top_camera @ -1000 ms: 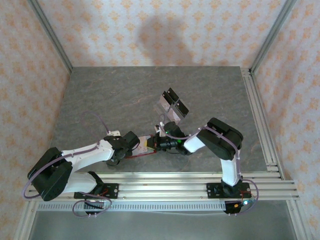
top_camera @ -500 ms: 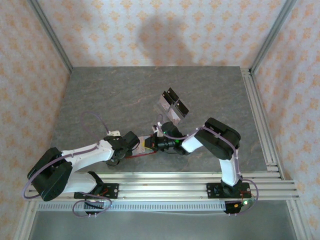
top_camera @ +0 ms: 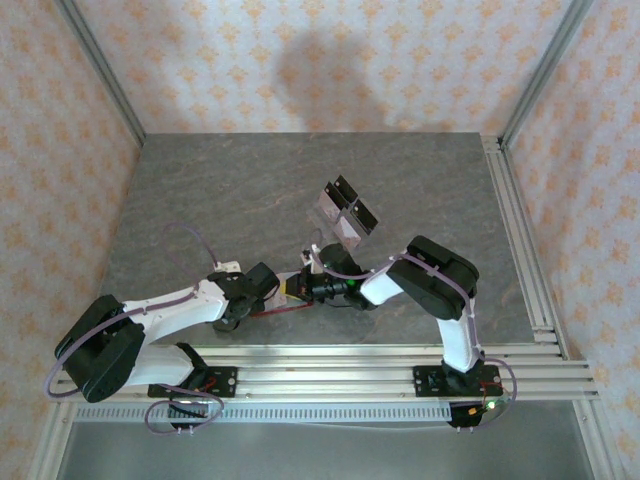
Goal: Put the credit cards into the card holder
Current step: Insert the credit card into the card slot.
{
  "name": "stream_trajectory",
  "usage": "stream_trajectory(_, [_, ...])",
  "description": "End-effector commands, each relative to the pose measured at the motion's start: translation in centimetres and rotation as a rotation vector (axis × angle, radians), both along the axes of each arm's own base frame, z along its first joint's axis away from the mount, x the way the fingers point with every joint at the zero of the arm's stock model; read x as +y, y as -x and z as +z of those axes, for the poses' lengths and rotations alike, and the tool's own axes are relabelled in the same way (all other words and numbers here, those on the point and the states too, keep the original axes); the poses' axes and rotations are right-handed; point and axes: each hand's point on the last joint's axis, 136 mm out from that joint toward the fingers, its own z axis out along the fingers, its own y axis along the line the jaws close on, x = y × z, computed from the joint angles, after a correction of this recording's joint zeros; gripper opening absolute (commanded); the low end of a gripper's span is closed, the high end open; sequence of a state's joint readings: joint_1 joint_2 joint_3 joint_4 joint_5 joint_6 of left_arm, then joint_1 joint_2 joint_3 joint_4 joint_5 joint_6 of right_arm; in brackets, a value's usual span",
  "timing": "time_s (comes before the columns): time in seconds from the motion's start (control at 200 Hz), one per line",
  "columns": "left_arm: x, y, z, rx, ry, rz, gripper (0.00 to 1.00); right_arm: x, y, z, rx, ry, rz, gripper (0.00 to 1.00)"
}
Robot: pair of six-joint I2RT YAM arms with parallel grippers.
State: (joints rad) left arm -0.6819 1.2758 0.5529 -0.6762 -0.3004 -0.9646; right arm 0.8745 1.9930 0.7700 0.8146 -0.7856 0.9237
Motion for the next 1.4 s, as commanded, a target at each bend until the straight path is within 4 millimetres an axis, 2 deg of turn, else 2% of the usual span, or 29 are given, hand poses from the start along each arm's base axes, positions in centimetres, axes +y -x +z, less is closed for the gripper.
stream_trajectory(0.0, [0.9, 0.8, -0.4, 0.018, -0.041, 0.0, 0.95, 0.7, 0.2, -0.5, 0.004, 0.013, 0.016, 0.0])
stream_trajectory(0.135, [0.8, 0.8, -0.4, 0.02, -0.038, 0.001, 0.95, 0.8, 0.3, -0.7, 0.011, 0.023, 0.023, 0.01])
stream_trajectory(0.455, [0.5, 0.5, 0.1, 0.005, -0.019, 0.003, 0.95, -0.4, 0.4, 1.4, -0.051, 0.117, 0.041, 0.4])
stream_trajectory(0.57, [0.3, 0.2, 0.9, -0.019, 0.001, 0.011, 0.95, -1.1, 0.4, 2.1, -0.087, 0.197, 0.062, 0.48])
stream_trajectory(0.656, [0.3, -0.1, 1.6, -0.038, 0.013, 0.023, 0.96, -1.8, 0.3, 2.4, -0.117, 0.255, 0.074, 0.5])
stream_trajectory(0.781, [0.7, -0.6, 2.7, -0.066, 0.034, 0.048, 0.96, -2.8, -0.2, 2.9, -0.155, 0.337, 0.079, 0.48])
stream_trajectory(0.921, [1.4, -0.9, 3.1, -0.076, 0.058, 0.08, 0.97, -3.7, -0.6, 2.4, -0.172, 0.448, 0.099, 0.36])
stream_trajectory(1.116, [1.9, -0.3, 2.2, -0.044, 0.056, 0.087, 0.97, -4.1, -0.9, 1.4, -0.176, 0.541, 0.13, 0.15])
stream_trajectory(1.396, [1.9, 0.2, 0.8, -0.023, 0.066, 0.089, 0.97, -3.1, -1.0, 0.6, -0.161, 0.552, 0.151, 0.06])
